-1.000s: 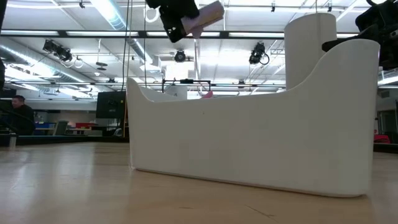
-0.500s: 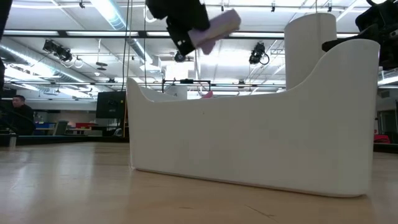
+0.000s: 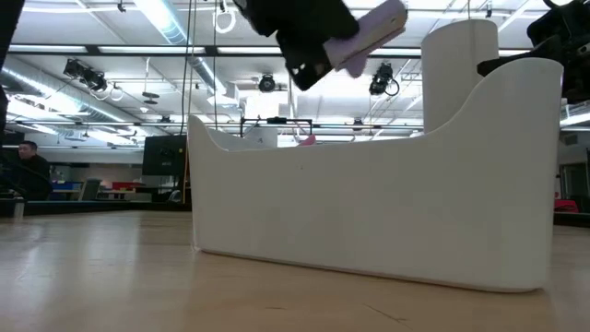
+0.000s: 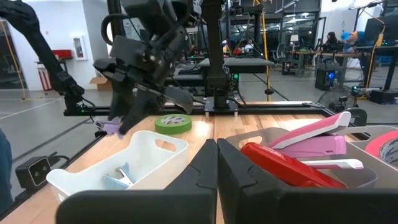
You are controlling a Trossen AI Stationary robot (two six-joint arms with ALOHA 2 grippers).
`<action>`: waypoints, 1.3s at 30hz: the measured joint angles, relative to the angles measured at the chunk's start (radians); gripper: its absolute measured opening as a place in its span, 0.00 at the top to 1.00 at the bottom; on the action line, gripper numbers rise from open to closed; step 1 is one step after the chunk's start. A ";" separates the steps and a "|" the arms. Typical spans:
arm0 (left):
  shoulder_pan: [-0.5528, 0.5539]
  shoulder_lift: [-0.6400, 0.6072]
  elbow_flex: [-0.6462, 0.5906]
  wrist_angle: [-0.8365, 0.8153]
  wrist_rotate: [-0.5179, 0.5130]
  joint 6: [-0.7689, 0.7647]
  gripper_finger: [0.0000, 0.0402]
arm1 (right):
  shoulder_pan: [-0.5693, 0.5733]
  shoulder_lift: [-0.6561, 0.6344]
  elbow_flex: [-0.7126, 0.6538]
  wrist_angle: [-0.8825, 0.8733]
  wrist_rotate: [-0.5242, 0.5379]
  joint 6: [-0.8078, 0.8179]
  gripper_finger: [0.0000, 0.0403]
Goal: Pick and place Stapler, Stapler remover, tape
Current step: Put the purple staple remover into the white bin, then put the green tape into the gray bin
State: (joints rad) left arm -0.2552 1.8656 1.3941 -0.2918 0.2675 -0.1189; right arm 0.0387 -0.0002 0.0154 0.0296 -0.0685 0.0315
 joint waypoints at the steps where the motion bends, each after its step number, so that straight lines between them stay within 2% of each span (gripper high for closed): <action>1: -0.001 0.000 0.000 0.015 0.000 0.006 0.71 | 0.000 0.000 0.000 0.000 0.000 0.000 1.00; 7: -0.002 0.000 0.000 0.104 0.001 0.003 0.71 | 0.000 0.000 0.000 0.000 0.000 0.000 1.00; 17: -0.002 0.000 0.000 0.109 -0.001 0.002 0.71 | 0.000 0.000 0.000 0.000 0.000 0.000 1.00; 21: -0.001 0.000 0.000 0.109 -0.001 0.008 0.65 | 0.000 0.000 0.000 0.000 0.000 0.000 1.00; 32: -0.001 0.000 0.000 0.109 -0.001 0.007 0.41 | 0.000 0.000 0.000 0.000 0.000 0.000 1.00; 39: 0.000 0.000 0.000 0.108 -0.001 0.007 0.38 | 0.000 0.000 0.000 0.000 0.000 0.000 1.00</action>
State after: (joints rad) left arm -0.2554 1.8656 1.3941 -0.1834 0.2668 -0.1123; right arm 0.0387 -0.0002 0.0154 0.0292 -0.0683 0.0315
